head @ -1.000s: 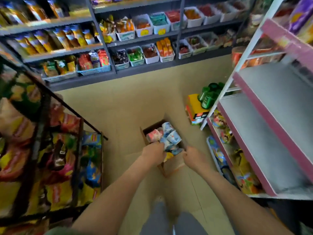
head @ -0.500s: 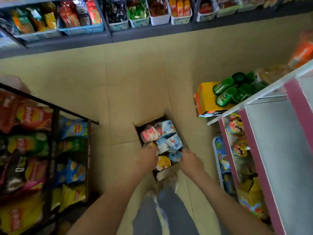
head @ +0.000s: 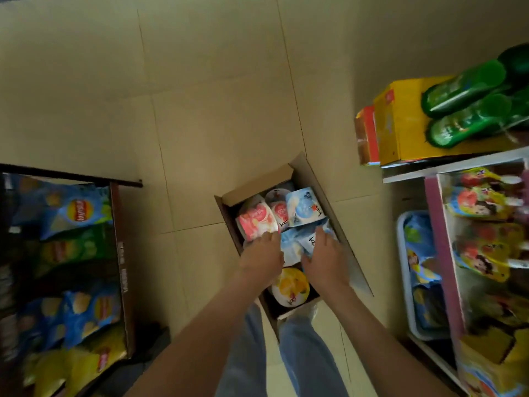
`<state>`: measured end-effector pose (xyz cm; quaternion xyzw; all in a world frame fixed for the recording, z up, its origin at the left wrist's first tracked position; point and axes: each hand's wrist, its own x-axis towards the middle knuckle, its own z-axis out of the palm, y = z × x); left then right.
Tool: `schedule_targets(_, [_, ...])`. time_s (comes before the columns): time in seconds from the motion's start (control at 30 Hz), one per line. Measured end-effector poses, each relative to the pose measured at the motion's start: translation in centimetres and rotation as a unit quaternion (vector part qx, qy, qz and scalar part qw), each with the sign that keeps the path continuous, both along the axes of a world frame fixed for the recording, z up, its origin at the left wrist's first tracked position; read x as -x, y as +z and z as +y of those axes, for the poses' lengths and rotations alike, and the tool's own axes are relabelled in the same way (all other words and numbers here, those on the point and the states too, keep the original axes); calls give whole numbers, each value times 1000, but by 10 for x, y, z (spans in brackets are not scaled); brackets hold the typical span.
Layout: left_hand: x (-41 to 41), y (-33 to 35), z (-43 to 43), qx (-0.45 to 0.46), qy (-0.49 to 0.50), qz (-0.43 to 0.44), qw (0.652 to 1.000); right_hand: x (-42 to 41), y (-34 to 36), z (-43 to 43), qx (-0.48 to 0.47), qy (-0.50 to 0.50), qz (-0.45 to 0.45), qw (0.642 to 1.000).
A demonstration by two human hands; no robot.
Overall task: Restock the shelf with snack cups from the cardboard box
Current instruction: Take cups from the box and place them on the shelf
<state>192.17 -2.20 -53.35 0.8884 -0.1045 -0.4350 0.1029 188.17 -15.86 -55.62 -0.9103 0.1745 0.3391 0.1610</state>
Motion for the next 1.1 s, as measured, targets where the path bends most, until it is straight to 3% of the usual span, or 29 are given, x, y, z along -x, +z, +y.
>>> schedule_targets(0.07, [-7,-23,-5,3,-13,18,1000,-2,-24,3,-13,-116,-10,993])
schedule_targets(0.17, [-12,-44,-12,14,-57,26,998,-8,-46,3,-6,-294,3,956])
schedule_targets(0.33, [-14,-57,-21,16,-132,15,991,-18,-63,-5,-5,-328,34,944])
schedule_targets(0.57, [-7,-58,-44,39,-207,9,977,-10,-48,-6,-115,-509,-30,853])
schedule_targets(0.7, [6,-57,-56,68,-217,15,974,13,-38,-15,-161,-549,-38,819])
schedule_targets(0.87, [24,-36,-65,97,-215,12,972,45,2,-30,-295,-644,-74,702])
schedule_targets(0.97, [27,-7,-68,128,-141,-10,982,60,38,-41,-343,-683,-105,637])
schedule_targets(1.1, [26,54,-76,202,-58,34,977,70,101,-55,-411,-701,-137,567])
